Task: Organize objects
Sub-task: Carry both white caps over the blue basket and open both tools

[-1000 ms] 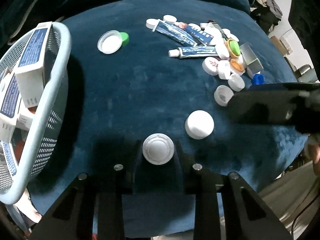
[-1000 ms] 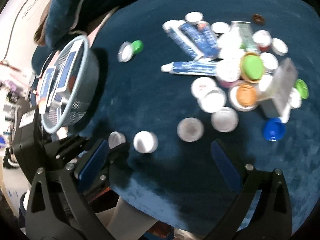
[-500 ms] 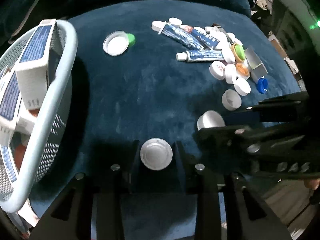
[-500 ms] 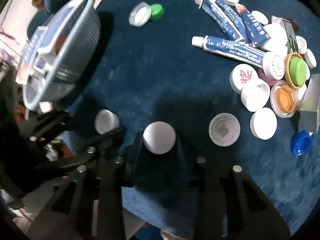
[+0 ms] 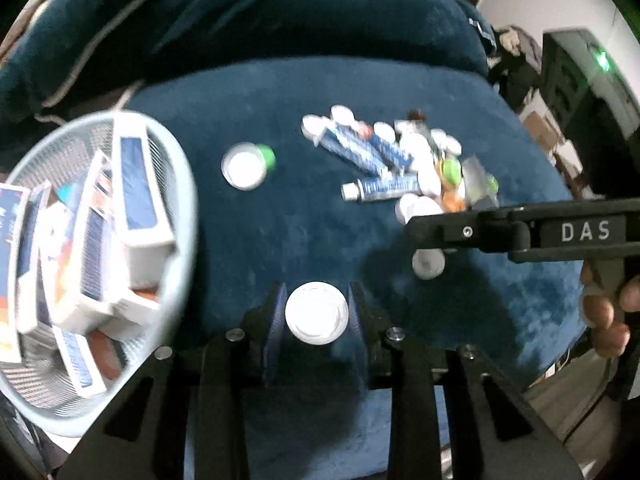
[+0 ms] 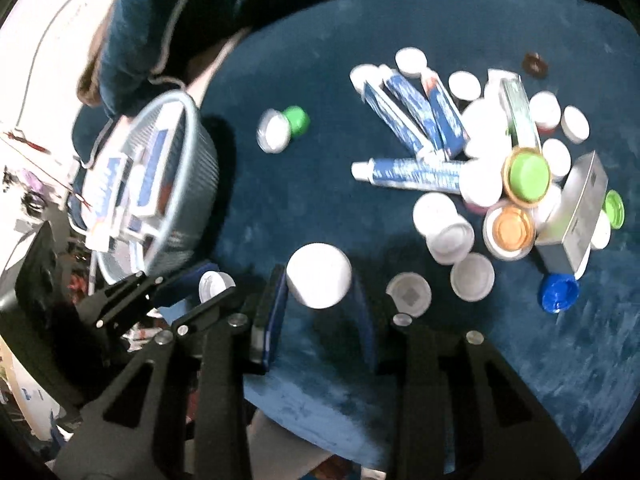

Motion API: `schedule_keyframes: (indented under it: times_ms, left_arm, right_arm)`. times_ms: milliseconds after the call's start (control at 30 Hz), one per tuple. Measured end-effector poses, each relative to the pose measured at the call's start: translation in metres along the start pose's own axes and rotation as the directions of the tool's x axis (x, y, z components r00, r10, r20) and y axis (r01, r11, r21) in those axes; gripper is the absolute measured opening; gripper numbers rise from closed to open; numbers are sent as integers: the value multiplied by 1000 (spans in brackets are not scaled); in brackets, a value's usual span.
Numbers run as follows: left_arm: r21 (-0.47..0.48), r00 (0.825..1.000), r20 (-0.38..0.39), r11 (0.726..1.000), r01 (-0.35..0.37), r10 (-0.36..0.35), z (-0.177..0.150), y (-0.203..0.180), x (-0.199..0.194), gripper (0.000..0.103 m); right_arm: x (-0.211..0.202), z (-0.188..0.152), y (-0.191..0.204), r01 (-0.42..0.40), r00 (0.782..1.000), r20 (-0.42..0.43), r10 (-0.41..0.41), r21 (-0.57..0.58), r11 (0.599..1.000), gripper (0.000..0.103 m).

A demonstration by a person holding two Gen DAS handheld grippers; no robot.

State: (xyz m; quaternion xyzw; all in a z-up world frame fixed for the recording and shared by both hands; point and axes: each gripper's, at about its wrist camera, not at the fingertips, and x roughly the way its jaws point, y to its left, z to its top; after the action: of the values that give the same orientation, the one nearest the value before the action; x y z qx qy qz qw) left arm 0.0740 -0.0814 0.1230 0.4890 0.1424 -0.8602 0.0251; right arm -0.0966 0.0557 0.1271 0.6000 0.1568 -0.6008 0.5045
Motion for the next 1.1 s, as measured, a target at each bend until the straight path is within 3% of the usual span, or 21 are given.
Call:
schedule_keyframes:
  times_ms: [333, 633, 800, 1000, 1033, 1100]
  left_arm:
    - [-117, 992, 105, 992, -55, 67, 18, 52, -60, 31]
    - [-248, 983, 120, 963, -103, 136, -6, 115, -106, 31]
    - [-294, 985, 102, 950, -104, 139, -23, 135, -111, 31]
    - [-298, 990, 84, 951, -86, 116, -30, 138, -108, 31]
    - [-299, 989, 87, 950, -89, 120, -30, 137, -109, 35]
    - [-296, 987, 90, 950, -103, 135, -30, 136, -111, 51]
  right_arm:
    - [5, 20, 59, -102, 995, 12, 103, -80, 992, 33]
    - [28, 29, 146, -239, 971, -60, 231, -210, 948, 33]
    - [51, 18, 170, -253, 964, -140, 226, -221, 942, 33]
    - [74, 11, 164, -234, 957, -211, 198, -162, 959, 36]
    - [74, 12, 163, -229, 959, -207, 195, -155, 961, 38]
    - [70, 13, 159, -221, 963, -188, 192, -148, 964, 54]
